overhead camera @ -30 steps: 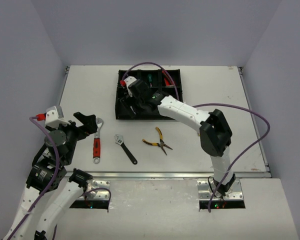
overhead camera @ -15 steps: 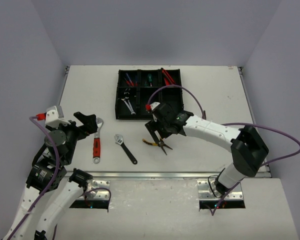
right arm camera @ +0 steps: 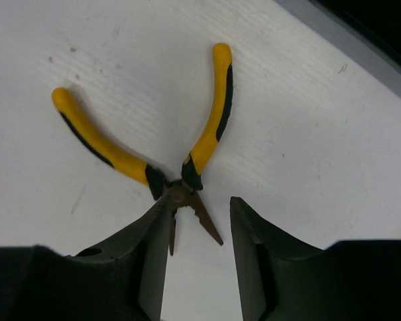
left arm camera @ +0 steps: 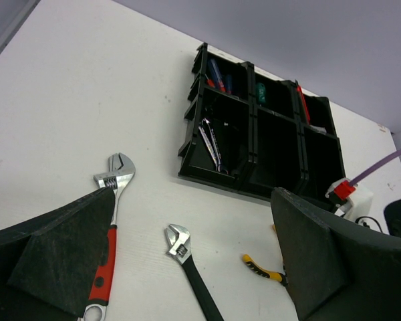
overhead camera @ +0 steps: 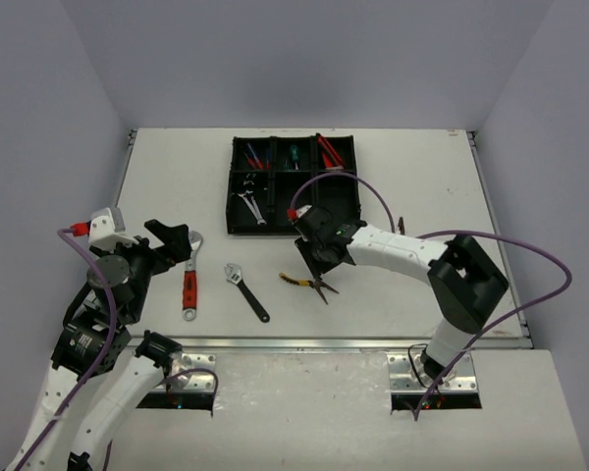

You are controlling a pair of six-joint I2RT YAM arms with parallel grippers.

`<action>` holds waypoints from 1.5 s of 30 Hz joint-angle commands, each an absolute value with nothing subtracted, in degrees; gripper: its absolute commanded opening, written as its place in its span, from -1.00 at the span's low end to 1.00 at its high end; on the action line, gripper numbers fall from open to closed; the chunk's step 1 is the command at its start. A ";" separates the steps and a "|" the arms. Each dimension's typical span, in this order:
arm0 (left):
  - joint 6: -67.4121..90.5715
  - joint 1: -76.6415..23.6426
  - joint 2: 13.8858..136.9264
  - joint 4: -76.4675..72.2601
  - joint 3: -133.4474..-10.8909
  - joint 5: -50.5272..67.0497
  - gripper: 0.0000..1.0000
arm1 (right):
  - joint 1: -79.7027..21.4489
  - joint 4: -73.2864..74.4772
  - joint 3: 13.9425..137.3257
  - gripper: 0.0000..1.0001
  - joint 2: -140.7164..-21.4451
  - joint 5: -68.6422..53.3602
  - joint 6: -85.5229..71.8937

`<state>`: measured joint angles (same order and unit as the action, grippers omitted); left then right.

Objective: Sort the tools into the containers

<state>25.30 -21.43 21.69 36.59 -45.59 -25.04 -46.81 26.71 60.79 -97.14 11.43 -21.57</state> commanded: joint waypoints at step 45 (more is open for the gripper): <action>24.63 -22.76 19.85 34.10 -45.16 -24.80 1.00 | -41.51 33.77 86.26 -1.00 -100.75 19.49 -29.34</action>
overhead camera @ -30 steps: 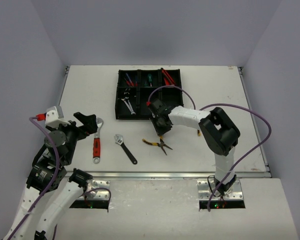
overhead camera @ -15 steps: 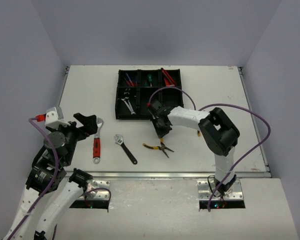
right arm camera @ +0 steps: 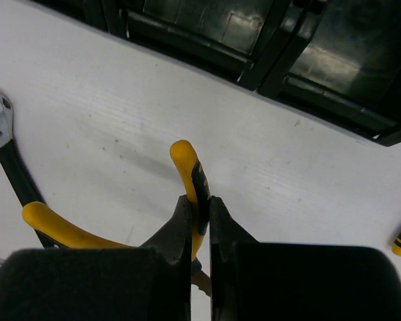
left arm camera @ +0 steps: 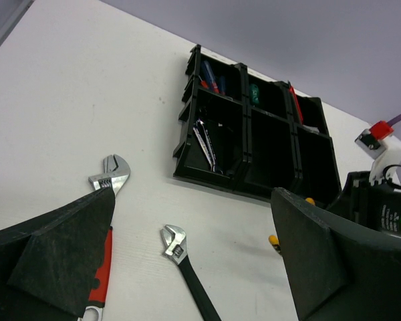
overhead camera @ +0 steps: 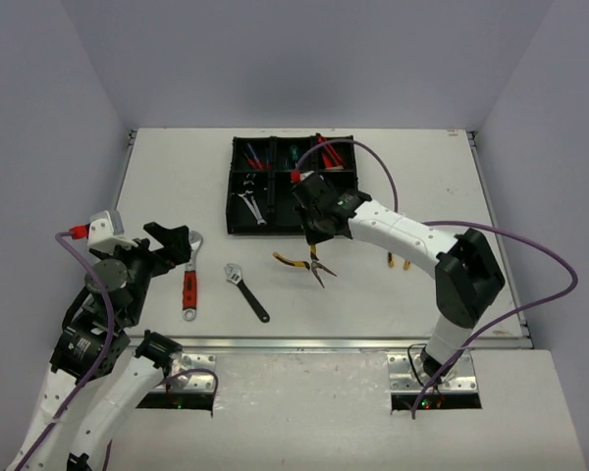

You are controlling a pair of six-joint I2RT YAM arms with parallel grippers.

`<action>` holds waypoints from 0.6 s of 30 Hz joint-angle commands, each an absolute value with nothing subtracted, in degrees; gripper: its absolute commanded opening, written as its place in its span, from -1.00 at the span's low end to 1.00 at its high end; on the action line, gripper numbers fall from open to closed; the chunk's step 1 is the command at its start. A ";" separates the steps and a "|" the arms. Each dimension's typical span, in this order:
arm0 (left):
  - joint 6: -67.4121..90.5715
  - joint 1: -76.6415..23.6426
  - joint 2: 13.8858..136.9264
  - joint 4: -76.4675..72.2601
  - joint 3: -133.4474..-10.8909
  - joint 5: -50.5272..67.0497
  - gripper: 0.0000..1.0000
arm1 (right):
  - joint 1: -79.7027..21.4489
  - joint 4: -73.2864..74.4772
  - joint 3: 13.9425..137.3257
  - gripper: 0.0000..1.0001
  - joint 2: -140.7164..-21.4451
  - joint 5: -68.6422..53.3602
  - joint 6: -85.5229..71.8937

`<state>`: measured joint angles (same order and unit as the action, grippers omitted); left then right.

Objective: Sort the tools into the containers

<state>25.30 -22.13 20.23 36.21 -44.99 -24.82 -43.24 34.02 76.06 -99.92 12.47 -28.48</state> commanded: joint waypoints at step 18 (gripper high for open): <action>24.73 -23.29 19.61 34.14 -45.09 -24.95 1.00 | -36.47 32.45 121.84 -1.00 -126.60 41.80 -25.45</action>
<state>25.31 -22.59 20.10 36.21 -44.99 -24.91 -36.15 37.62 121.71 -126.79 35.68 -25.33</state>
